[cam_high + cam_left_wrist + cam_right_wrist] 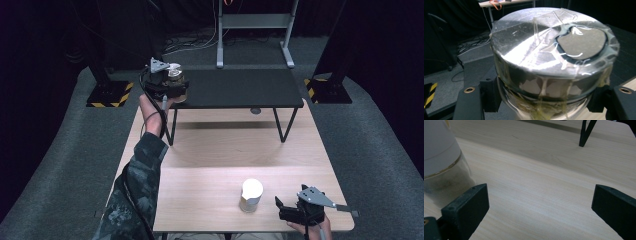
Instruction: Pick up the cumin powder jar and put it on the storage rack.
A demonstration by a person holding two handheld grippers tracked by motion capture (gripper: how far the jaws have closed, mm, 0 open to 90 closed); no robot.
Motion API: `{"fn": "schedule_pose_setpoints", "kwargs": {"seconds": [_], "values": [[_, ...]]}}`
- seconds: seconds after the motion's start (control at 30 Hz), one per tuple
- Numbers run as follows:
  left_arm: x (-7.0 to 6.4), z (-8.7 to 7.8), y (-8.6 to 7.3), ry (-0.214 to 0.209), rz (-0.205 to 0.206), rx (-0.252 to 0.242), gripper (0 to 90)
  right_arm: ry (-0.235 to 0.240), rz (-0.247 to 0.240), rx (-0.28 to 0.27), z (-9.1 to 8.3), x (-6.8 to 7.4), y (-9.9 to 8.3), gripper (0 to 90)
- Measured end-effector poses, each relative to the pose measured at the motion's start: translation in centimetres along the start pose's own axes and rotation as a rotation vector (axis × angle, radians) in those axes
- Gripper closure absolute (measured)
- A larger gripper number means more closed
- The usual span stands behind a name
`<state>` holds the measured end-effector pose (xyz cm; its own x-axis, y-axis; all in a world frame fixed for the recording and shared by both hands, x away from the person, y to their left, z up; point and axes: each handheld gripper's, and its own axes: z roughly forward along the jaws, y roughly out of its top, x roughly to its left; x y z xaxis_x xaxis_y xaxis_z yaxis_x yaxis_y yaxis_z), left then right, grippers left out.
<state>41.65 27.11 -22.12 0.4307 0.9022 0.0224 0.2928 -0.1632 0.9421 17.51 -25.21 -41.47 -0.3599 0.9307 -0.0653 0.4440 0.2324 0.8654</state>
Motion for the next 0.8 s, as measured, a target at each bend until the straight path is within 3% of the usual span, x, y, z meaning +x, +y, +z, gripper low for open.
{"fn": "schedule_pose_setpoints", "kwargs": {"seconds": [0.37,0.8], "values": [[1.2,0.4,0.9,0.027,-0.014,0.03,30.5,-0.002,0.001,-0.001,0.0,-0.1,-0.1,0.0],[2.2,1.7,0.3,0.056,-0.045,0.078,30.6,-0.002,0.001,0.002,0.1,-0.1,-0.2,0.1]]}}
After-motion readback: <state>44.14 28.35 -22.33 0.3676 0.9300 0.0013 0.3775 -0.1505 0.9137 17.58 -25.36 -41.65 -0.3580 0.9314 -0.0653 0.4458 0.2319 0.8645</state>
